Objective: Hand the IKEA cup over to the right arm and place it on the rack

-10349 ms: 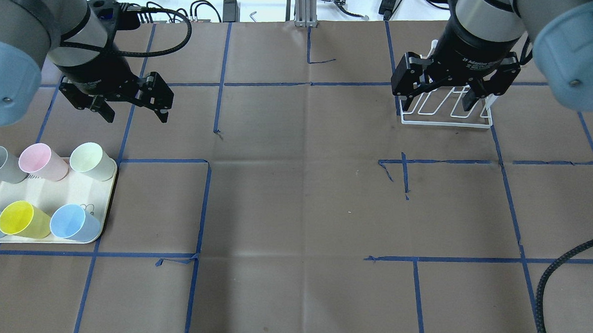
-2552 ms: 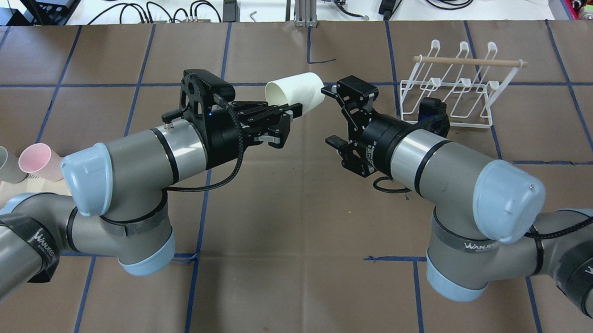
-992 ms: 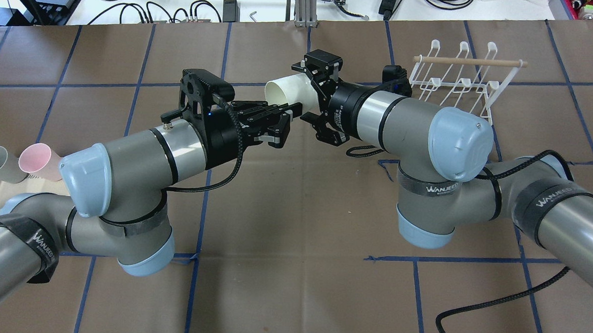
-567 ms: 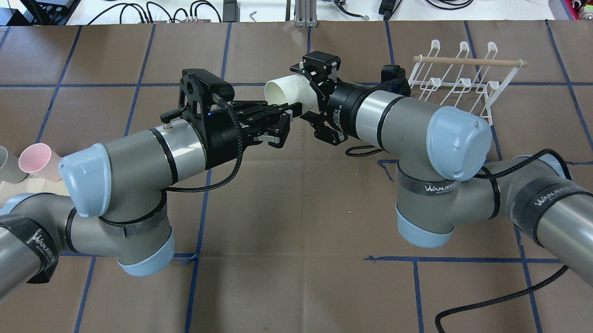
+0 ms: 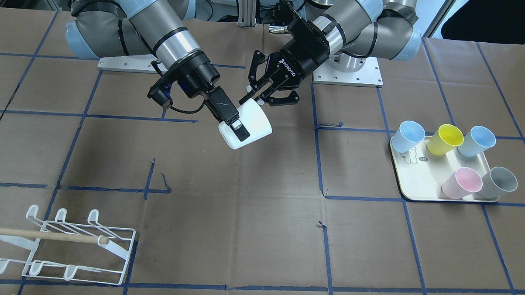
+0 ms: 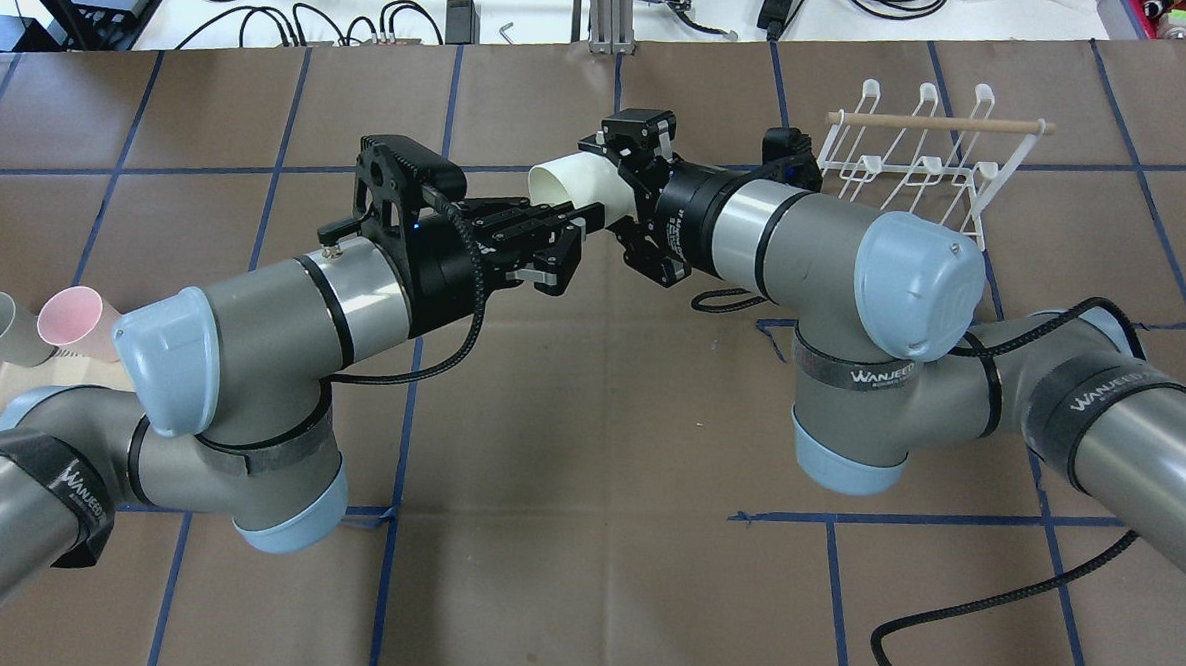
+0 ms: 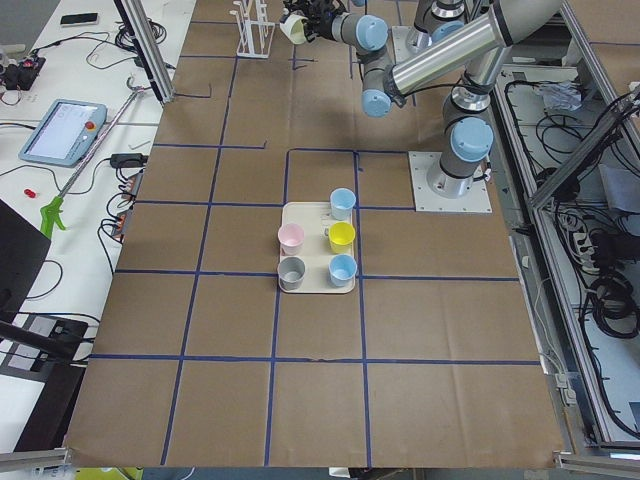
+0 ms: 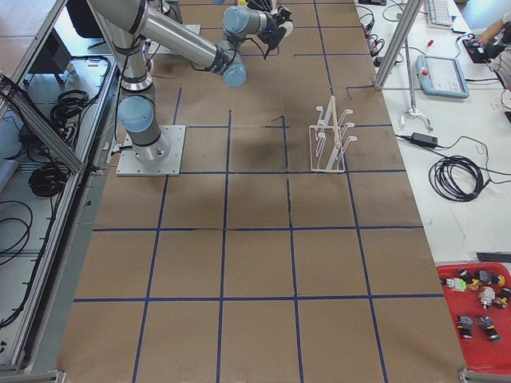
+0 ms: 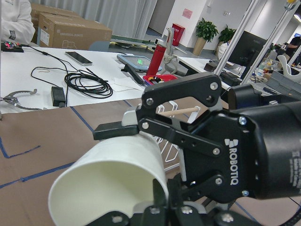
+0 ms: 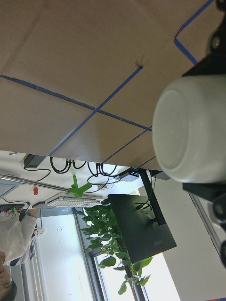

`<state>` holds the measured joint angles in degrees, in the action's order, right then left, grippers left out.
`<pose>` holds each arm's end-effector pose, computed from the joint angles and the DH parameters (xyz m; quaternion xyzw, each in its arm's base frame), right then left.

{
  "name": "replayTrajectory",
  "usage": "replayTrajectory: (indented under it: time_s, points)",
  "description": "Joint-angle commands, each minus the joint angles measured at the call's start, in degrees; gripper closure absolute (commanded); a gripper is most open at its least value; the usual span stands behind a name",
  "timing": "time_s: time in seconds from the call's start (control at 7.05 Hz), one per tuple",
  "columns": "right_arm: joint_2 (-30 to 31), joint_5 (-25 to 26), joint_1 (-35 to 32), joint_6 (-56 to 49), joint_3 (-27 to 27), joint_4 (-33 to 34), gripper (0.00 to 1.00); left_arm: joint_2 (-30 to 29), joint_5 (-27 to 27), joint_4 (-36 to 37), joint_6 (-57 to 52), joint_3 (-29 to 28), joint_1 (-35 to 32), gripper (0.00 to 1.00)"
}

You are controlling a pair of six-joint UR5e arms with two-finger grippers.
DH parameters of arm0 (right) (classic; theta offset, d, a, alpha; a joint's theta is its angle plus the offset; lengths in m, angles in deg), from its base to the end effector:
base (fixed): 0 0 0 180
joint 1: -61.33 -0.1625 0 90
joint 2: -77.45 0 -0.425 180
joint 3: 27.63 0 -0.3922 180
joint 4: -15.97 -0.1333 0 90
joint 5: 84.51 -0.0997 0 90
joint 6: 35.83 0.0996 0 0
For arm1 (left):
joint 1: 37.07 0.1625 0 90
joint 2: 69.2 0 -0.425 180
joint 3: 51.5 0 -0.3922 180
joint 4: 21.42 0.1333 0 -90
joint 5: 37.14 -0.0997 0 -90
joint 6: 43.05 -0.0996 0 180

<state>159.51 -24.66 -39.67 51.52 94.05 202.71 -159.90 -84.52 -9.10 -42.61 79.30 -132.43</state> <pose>0.2729 -0.4433 0.3703 0.4264 0.7436 -0.1289 0.4987 -0.2383 -0.3910 0.3789 -0.2183 -0.7948 0.4551 0.3369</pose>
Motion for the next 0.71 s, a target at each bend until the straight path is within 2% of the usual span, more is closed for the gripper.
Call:
replayTrajectory:
  time_s: [0.0,0.14,0.28,0.57]
  points:
    - [0.04,0.0,0.01,-0.07,-0.04,0.03,0.59,-0.35,-0.07,0.07,0.08,-0.36,0.0,0.33]
    - [0.12,-0.08,0.01,-0.07,-0.04,-0.06,0.61,-0.36,0.01,0.07,1.91,-0.36,0.09,0.13]
    - [0.12,0.09,0.01,-0.07,-0.04,0.02,0.61,-0.01,0.01,0.07,3.41,-0.19,0.17,0.01]
    - [-0.49,0.79,0.53,-0.16,-2.22,0.03,0.68,0.69,0.28,-0.28,3.42,0.08,2.97,0.01]
